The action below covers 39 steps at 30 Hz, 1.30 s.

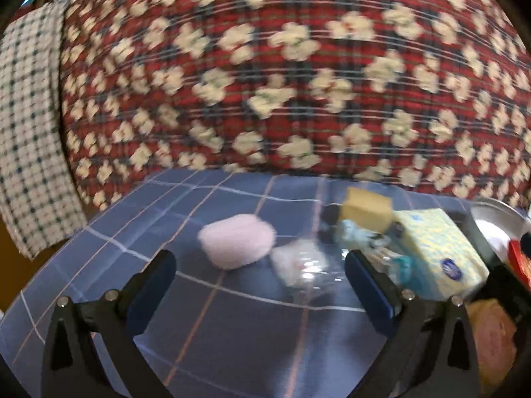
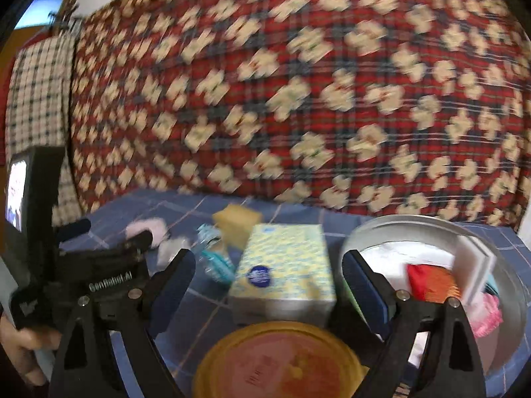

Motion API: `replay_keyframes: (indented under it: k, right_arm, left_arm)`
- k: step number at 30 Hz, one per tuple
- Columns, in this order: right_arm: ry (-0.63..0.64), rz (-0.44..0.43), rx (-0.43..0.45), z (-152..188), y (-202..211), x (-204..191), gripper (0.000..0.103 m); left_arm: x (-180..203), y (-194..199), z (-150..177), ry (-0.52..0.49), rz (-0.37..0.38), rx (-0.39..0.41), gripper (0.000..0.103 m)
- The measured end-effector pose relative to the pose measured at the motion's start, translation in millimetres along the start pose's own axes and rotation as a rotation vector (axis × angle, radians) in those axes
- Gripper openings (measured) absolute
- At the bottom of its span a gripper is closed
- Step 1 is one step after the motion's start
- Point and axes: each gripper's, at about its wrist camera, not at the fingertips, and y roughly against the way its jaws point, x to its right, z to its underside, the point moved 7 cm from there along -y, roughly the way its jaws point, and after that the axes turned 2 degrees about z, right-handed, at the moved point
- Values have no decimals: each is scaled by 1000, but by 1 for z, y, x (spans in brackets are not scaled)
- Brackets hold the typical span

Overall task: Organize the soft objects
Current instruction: 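Grasp the clear cotton-swab tube with the right gripper while the left gripper approaches the clear plastic bag, then lift the swab tube with the right gripper while the left gripper grasps the clear plastic bag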

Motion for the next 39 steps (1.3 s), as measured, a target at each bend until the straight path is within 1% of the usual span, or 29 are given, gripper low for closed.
replay_keyframes:
  k: [1,2,3,5,6,9,14,17,20,23,26,29,32,33,35,36,39]
  right_arm:
    - [13,-11,-22,0,-5,-5,72]
    - [31,-28,-58,0,-13,-11,60]
    - [41,-47,-90,-1,-21,-16,54]
    - [54,-78,-153,-2,-34,-24,49]
    - [65,-96,-201,-2,-44,-29,49]
    - [103,-149,-283,-5,-64,-45,49]
    - [251,-151,-385,-10,-92,-75,49]
    - [307,-145,-472,-6,-114,-87,49]
    - [332,-133,-535,0,-134,-92,49]
    - [340,-118,-606,10,-151,-95,37]
    - [375,-109,-674,21,-164,-100,37]
    - [403,-94,-701,23,-171,-102,36]
    - [430,-96,-726,27,-173,-103,27]
    - [428,-101,-725,25,-172,-103,27]
    - [392,-113,-690,18,-166,-99,27]
    - [359,-135,-644,8,-157,-98,27]
    - [247,-195,-545,-13,-131,-91,27]
  left_arm:
    - [-5,-2,0,5,-26,-3,103]
    - [-11,-3,0,12,-61,-5,103]
    - [-14,-4,1,17,-74,-8,103]
    - [-22,-6,1,42,-93,-17,103]
    - [-25,-7,2,56,-101,-21,103]
    - [-36,-10,5,101,-109,-44,103]
    - [-50,-17,12,178,-109,-99,103]
    - [-60,-19,16,235,-109,-123,103]
    - [-63,-22,20,271,-94,-143,103]
    - [-63,-22,21,273,-92,-151,103]
    - [-64,-23,22,283,-87,-156,103]
    - [-66,-25,24,297,-81,-170,103]
    - [-68,-28,27,301,-84,-184,103]
    - [-68,-28,27,302,-88,-185,103]
    - [-69,-27,27,306,-84,-183,103]
    - [-68,-27,27,304,-81,-181,103]
    - [-61,-29,25,281,-60,-178,103]
